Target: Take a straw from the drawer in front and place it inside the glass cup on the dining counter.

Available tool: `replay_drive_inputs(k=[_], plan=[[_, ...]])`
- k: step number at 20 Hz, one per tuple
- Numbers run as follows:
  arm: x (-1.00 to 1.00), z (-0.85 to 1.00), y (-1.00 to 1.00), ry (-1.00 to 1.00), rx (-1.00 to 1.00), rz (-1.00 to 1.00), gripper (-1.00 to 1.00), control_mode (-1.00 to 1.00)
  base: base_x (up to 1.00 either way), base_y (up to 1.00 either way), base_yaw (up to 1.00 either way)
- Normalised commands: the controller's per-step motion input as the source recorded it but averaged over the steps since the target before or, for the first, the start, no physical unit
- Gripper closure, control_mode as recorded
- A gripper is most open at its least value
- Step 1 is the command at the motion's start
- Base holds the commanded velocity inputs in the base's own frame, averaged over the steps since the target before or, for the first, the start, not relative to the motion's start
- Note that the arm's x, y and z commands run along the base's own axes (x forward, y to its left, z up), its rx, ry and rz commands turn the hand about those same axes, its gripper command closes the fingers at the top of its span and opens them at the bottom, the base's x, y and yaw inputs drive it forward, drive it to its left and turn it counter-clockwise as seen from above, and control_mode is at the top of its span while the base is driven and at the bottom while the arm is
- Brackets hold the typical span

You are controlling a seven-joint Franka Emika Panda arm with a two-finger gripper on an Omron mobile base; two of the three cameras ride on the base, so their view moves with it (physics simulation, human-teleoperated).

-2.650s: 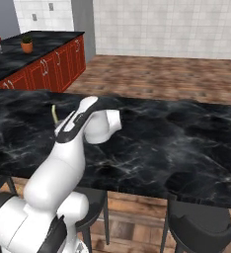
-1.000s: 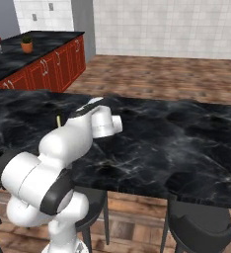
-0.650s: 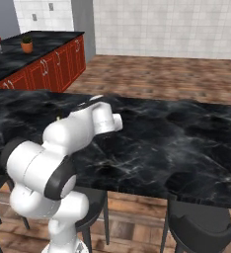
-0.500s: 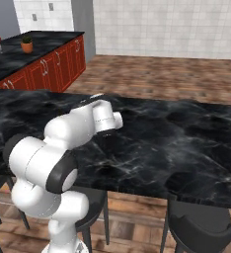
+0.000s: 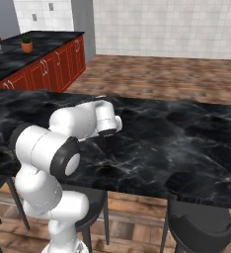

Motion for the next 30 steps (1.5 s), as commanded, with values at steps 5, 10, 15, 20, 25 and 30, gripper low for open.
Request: replay_drive_inputs(k=[5,10,15,20,25,30], plan=[[0.00,-0.16,0.09,0.00,0.11,0.06,1.00,-1.00,0.00,0.00,0.00],[0.04,-0.14,0.04,0.00,0.06,0.04,1.00,-1.00,0.00,0.00,0.00],[0.12,-0.09,0.00,0.00,0.01,0.01,1.00,-1.00,0.00,0.00,0.00],[0.13,-0.09,0.00,0.00,0.00,0.00,1.00,-1.00,0.00,0.00,0.00],[0.11,-0.14,0.05,0.00,0.00,0.00,1.00,-1.00,0.00,0.00,0.00],[0.16,-0.16,0.08,0.00,0.00,0.00,1.00,-1.00,0.00,0.00,0.00]])
